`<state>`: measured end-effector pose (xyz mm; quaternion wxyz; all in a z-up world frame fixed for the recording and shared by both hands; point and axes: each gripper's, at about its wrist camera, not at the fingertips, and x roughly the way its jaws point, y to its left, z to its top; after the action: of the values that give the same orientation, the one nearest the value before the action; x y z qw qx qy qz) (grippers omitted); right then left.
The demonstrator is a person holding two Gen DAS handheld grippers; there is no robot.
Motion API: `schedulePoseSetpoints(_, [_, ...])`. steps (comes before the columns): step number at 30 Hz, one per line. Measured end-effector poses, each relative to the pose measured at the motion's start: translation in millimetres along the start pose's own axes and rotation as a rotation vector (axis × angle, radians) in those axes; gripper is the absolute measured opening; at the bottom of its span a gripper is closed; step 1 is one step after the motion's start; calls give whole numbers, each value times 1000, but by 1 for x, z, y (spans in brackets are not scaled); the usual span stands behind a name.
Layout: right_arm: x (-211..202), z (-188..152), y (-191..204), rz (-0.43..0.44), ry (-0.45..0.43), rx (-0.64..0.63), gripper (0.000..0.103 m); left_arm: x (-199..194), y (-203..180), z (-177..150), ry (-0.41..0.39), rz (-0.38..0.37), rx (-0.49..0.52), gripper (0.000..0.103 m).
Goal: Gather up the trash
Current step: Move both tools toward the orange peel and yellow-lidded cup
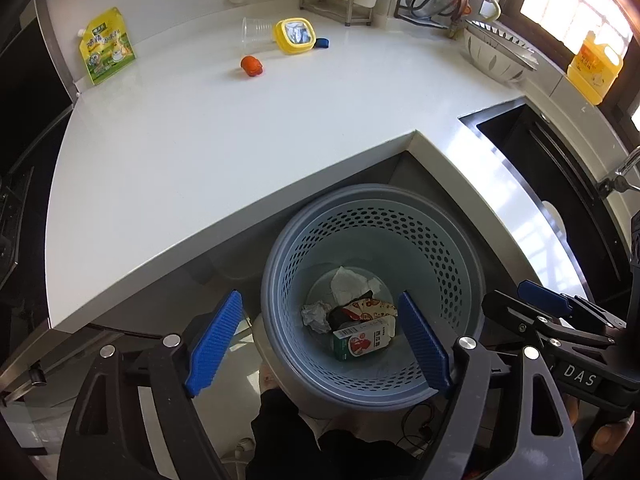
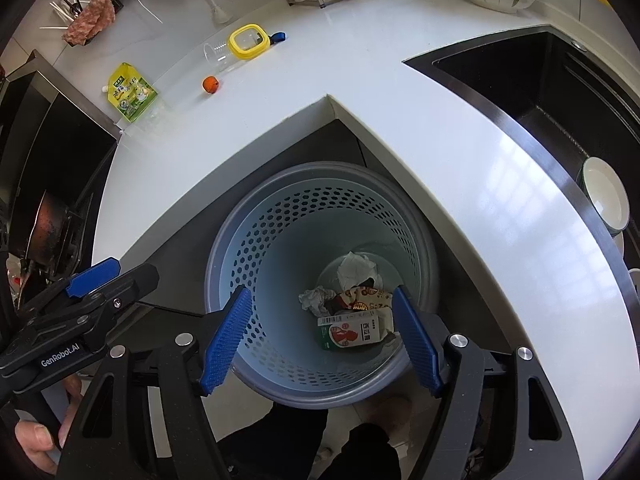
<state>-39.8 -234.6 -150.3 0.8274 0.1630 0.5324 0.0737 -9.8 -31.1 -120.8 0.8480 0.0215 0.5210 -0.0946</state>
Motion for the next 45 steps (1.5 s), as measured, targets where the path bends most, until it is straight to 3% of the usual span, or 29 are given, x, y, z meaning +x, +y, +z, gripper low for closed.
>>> schedulePoseSetpoints(13, [-19,18,3,38,-58,-27,70,-36,17,18,-85,55,-45,82])
schedulePoseSetpoints(24, [-17,47,29,60,-96,-69,70,-54,51,35,-136,86,-91,84])
schedulePoseSetpoints(45, [20,134,76,4,-140,-102,71,-15,111,109,-151,68,-93,88])
